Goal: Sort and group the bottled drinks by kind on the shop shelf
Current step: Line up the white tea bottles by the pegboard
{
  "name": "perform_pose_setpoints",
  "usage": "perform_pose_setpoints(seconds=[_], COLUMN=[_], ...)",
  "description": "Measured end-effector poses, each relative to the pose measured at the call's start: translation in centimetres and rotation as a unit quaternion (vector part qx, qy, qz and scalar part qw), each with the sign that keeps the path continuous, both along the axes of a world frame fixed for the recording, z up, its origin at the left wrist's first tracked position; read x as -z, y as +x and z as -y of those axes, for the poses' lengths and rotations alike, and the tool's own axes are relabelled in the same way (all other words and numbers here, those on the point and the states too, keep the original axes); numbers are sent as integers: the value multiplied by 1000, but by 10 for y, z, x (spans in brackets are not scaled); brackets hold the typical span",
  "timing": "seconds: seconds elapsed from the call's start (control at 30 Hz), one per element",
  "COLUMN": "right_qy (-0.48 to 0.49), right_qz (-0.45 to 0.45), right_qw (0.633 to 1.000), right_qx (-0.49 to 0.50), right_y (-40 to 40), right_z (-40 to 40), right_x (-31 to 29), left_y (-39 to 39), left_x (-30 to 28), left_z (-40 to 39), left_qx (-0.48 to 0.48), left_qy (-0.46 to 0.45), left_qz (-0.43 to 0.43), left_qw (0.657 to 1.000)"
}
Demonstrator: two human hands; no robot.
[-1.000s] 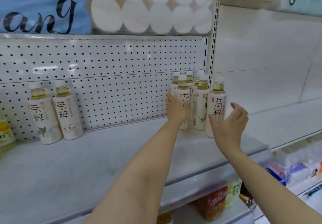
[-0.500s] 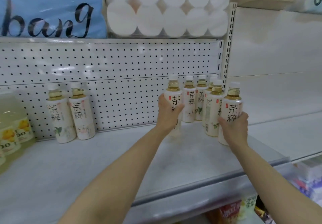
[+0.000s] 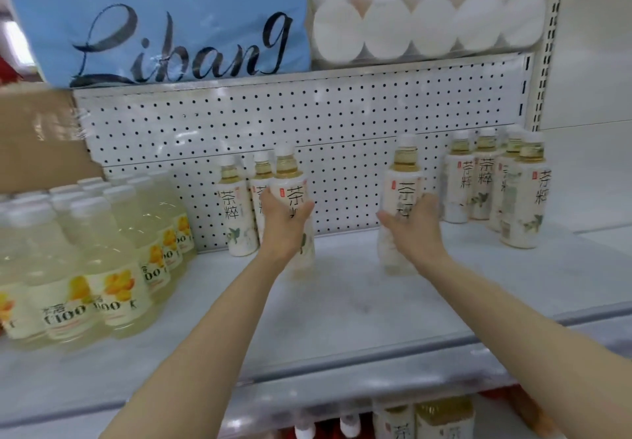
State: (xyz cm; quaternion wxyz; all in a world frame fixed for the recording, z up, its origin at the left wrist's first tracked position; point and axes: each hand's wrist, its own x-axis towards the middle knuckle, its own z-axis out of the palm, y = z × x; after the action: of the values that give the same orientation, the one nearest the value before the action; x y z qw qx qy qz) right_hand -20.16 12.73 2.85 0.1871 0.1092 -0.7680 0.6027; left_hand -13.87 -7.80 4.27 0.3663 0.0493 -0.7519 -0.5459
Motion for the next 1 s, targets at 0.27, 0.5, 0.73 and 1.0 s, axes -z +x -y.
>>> perform_pose_setpoints(seconds=[0.27,0.5,0.73,1.0], right_qy=[61,81,77,143], right_qz=[25,24,12,5], right_qw=[994,992,993,987], right_qx=[-87,-91,-94,-79], right_y=[-12,-39,-54,-51], right_z=[130,176,192,184], right_x=[10,10,18,17], left_y=[12,0,-8,-11], left_x=[19,22,30,31], left_z=[88,111,117,123], left_qx=[-88,-142,-105,-101], left_qy=[28,-20,-57,-47], left_qz=[44,70,54,54], left_qw=[995,987,991,992])
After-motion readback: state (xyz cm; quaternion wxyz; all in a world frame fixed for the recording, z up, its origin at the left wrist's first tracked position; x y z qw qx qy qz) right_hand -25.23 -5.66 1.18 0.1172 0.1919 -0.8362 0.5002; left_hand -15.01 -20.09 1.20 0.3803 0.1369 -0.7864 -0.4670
